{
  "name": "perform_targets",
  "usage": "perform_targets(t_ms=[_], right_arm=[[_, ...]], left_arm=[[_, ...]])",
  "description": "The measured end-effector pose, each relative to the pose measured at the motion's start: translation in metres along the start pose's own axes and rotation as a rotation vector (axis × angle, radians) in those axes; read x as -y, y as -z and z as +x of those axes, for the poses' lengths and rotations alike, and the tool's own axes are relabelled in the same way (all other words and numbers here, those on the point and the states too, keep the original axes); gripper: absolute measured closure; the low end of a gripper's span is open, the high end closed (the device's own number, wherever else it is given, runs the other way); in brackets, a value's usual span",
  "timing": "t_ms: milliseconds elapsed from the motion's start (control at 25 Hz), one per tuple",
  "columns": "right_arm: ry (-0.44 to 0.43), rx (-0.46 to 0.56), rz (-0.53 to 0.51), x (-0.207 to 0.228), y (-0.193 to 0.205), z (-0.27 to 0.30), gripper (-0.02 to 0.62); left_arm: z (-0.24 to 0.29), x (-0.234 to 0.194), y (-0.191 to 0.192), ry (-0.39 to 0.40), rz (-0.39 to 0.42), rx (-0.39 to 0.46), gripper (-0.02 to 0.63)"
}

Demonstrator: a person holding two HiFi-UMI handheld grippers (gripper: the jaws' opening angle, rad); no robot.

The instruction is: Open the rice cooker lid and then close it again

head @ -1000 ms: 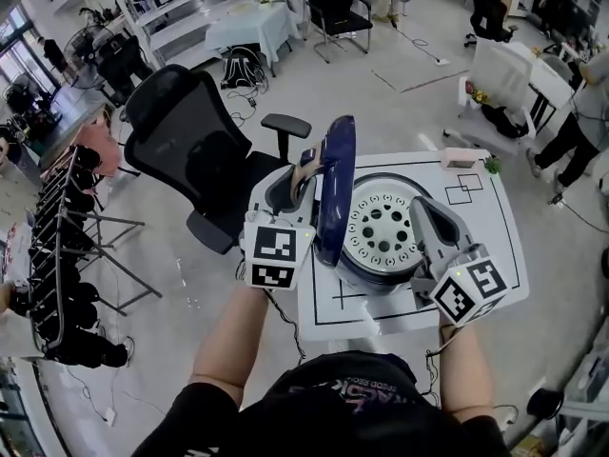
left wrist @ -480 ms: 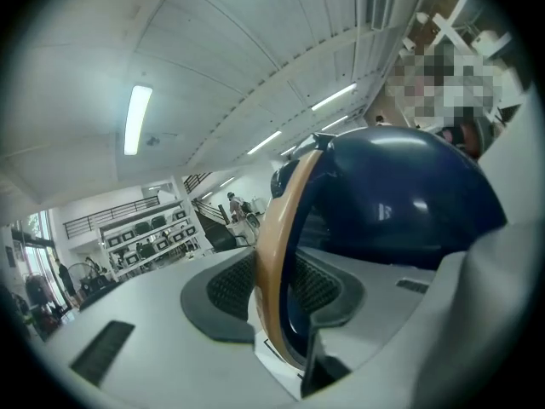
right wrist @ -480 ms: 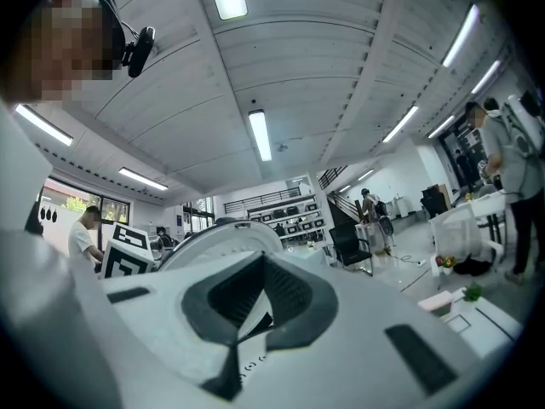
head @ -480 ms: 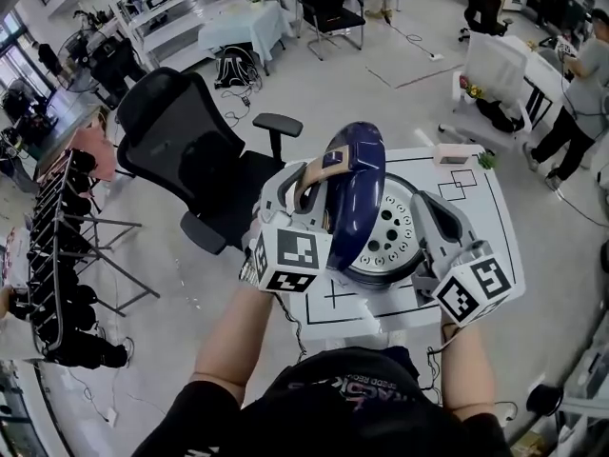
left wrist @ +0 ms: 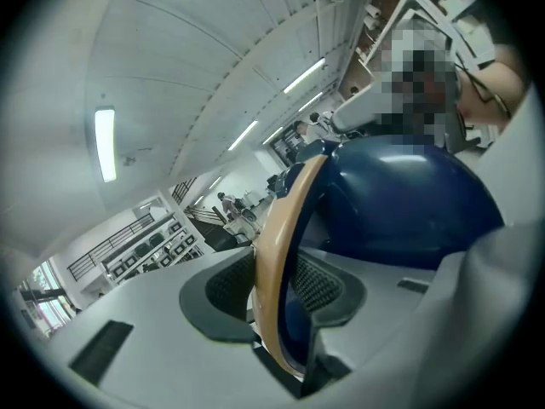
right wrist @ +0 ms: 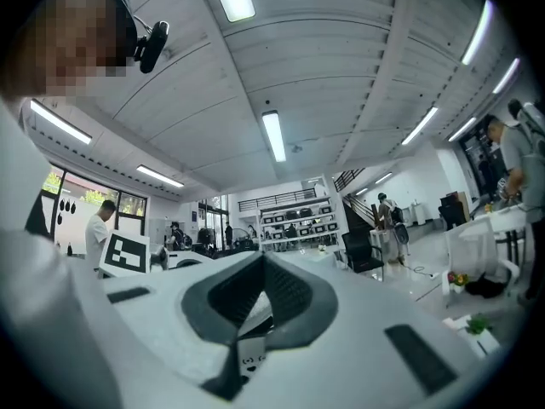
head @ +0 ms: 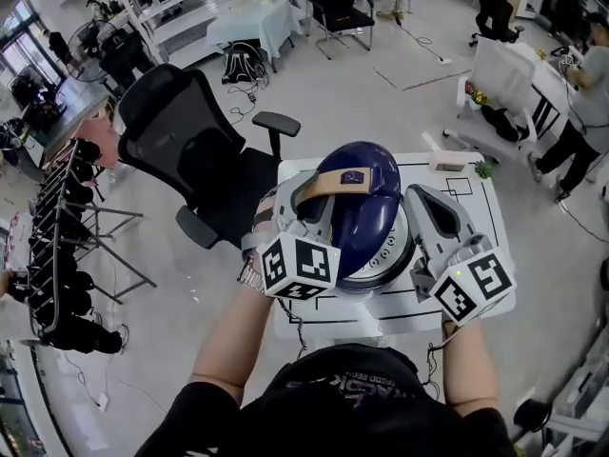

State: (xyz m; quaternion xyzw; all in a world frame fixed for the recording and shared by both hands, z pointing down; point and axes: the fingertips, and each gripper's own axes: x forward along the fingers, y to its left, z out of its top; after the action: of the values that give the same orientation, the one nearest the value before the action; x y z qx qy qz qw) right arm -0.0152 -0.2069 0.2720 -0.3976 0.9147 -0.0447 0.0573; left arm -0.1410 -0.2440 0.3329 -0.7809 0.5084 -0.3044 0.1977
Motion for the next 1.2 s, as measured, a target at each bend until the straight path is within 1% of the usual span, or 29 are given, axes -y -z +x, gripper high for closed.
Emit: perform_targets(t_ms=[320,480,640,840,1200], right_arm=[[-0.071,-0.069,-0.025,0.012,0.011,0.004,0.594],[-0.09,-0.119,-0.019,0.022,0.027,0.007,0.594],[-0.111,-0.183,-0.013,0.026,0.05,0.013,0.594],[-0.122,-0.249,-0.061,0.032,0.069,0.017,0.594],[-0.166,-0.289,-0.006,0.045,0.092,0.014,0.594]], left_arm=[[0.016,0.034,-0.013,0.021,0.134,-0.051,0.466],[0.025,0.054,-0.016,0.03,0.21,-0.078,0.463],[0.032,0.066,-0.014,0.037,0.266,-0.101,0.46],[0.037,0.078,-0.014,0.044,0.317,-0.124,0.459],[0.047,0.096,-0.009,0.058,0.381,-0.174,0.454]])
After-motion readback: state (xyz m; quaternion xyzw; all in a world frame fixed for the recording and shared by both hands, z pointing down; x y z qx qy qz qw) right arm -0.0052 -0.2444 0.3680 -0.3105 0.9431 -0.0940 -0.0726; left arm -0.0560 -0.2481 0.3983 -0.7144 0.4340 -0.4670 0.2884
